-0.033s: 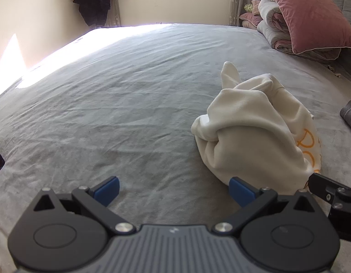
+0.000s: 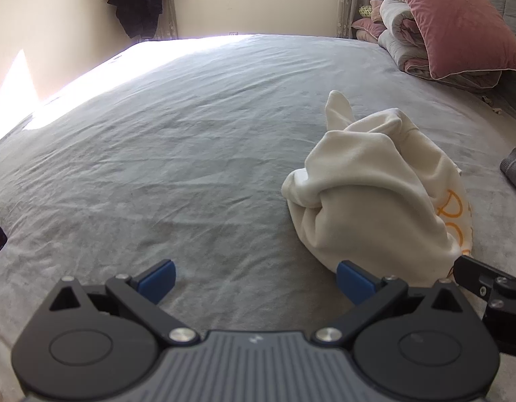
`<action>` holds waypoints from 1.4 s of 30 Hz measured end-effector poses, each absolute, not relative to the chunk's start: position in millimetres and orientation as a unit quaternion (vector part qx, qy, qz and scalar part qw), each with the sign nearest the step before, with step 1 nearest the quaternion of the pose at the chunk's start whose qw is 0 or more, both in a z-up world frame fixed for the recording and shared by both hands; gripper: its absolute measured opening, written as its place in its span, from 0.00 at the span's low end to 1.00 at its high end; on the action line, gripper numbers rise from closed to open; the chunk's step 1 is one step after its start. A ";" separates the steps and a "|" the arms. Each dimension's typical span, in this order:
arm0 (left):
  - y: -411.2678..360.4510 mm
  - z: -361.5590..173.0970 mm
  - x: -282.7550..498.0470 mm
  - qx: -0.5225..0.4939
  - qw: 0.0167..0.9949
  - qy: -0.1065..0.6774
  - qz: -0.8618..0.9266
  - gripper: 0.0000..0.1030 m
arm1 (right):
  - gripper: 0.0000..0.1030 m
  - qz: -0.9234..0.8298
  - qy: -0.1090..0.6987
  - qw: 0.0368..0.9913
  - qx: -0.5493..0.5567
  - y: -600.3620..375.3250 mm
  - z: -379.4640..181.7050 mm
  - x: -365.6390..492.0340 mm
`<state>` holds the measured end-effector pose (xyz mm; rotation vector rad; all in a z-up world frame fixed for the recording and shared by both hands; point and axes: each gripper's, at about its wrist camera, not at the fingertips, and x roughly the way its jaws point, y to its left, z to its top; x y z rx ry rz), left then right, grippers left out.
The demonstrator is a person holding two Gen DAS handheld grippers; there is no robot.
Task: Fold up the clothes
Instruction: 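Approach the crumpled white sweatshirt with both grippers open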
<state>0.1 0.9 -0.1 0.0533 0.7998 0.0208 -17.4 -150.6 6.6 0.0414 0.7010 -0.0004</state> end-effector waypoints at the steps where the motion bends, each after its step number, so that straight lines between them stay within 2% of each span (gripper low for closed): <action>1: 1.6 -0.3 0.2 0.026 0.921 0.389 0.010 1.00 | 1.00 0.000 0.342 0.940 0.018 -150.6 7.0 -17.4; 42: -0.6 -5.0 0.8 0.034 0.916 0.399 0.009 1.00 | 1.00 -0.012 0.357 0.934 -0.006 -149.9 1.5 -13.0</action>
